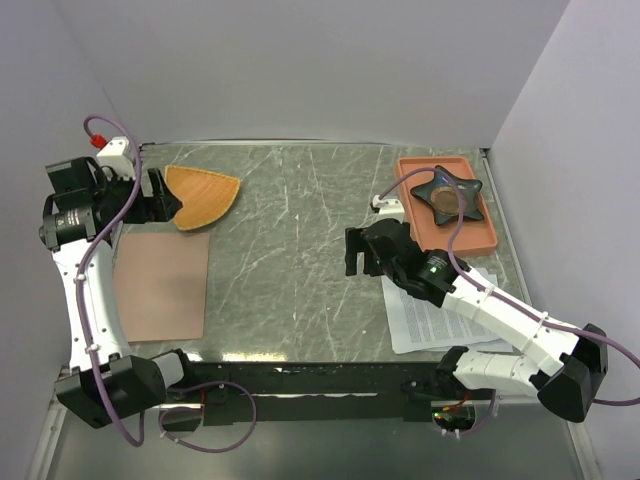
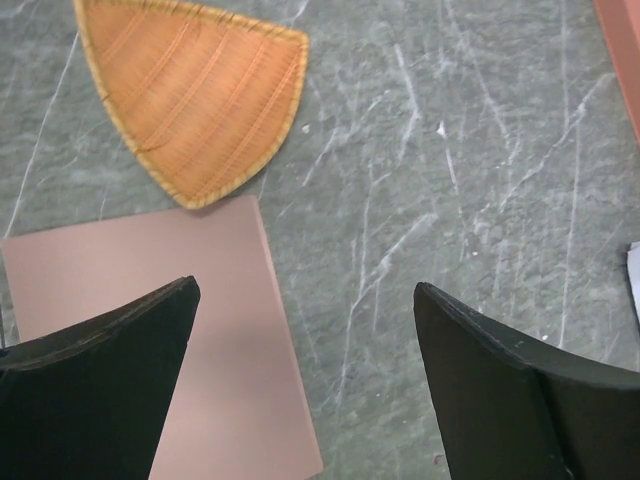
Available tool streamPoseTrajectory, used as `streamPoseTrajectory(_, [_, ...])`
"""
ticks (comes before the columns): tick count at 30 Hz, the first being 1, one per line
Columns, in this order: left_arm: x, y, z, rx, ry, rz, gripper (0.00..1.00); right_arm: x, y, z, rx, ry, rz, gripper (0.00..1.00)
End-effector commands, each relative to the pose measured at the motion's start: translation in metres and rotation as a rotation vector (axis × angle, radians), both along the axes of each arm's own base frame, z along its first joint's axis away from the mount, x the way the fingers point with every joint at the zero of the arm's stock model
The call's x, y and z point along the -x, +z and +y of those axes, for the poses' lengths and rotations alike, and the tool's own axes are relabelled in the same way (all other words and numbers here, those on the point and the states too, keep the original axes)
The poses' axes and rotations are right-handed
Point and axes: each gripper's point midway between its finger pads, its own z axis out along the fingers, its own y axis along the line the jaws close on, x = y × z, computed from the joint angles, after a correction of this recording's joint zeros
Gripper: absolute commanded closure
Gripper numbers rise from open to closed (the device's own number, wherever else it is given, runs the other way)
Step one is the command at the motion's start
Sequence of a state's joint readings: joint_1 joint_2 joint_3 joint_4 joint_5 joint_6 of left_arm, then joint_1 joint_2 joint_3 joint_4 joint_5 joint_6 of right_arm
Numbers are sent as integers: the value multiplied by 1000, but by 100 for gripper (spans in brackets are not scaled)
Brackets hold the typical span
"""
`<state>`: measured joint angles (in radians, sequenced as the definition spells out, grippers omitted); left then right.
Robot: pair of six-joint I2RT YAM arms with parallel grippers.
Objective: Put the files into the folder
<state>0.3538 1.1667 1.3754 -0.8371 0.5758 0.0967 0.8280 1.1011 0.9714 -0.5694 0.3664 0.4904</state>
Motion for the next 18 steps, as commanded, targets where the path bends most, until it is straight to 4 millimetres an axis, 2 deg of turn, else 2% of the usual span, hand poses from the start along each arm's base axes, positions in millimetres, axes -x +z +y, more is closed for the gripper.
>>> streamPoseTrajectory(1, [5, -20, 23, 13, 20, 38, 4, 0, 7, 2, -1, 13, -24, 1])
streamPoseTrajectory(2, [8, -26, 44, 15, 64, 49, 4, 1, 8, 1, -4, 13, -27, 1])
streamPoseTrajectory(4, [7, -44, 68, 46, 101, 94, 4, 1, 12, 4, -29, 29, -51, 0])
streamPoseTrajectory(5, [14, -53, 87, 62, 139, 114, 4, 4, 12, 2, -36, 40, -60, 1])
streamPoseTrajectory(7, [17, -73, 108, 81, 162, 160, 4, 6, 14, 4, -64, 53, -79, 1])
streamPoseTrajectory(8, [25, -84, 123, 82, 187, 172, 4, 7, 15, 3, -72, 54, -88, 0])
streamPoseTrajectory(11, [42, -114, 149, 82, 241, 215, 4, 8, 16, 1, -78, 54, -99, 0])
streamPoseTrajectory(15, [56, -154, 161, 69, 266, 283, 4, 8, 16, 6, -93, 72, -101, 0])
streamPoseTrajectory(16, [54, -158, 169, 43, 280, 270, 4, 9, 17, 8, -97, 79, -101, 1])
streamPoseTrajectory(18, [60, -175, 171, 44, 305, 293, 4, 9, 16, 12, -95, 86, -94, 1])
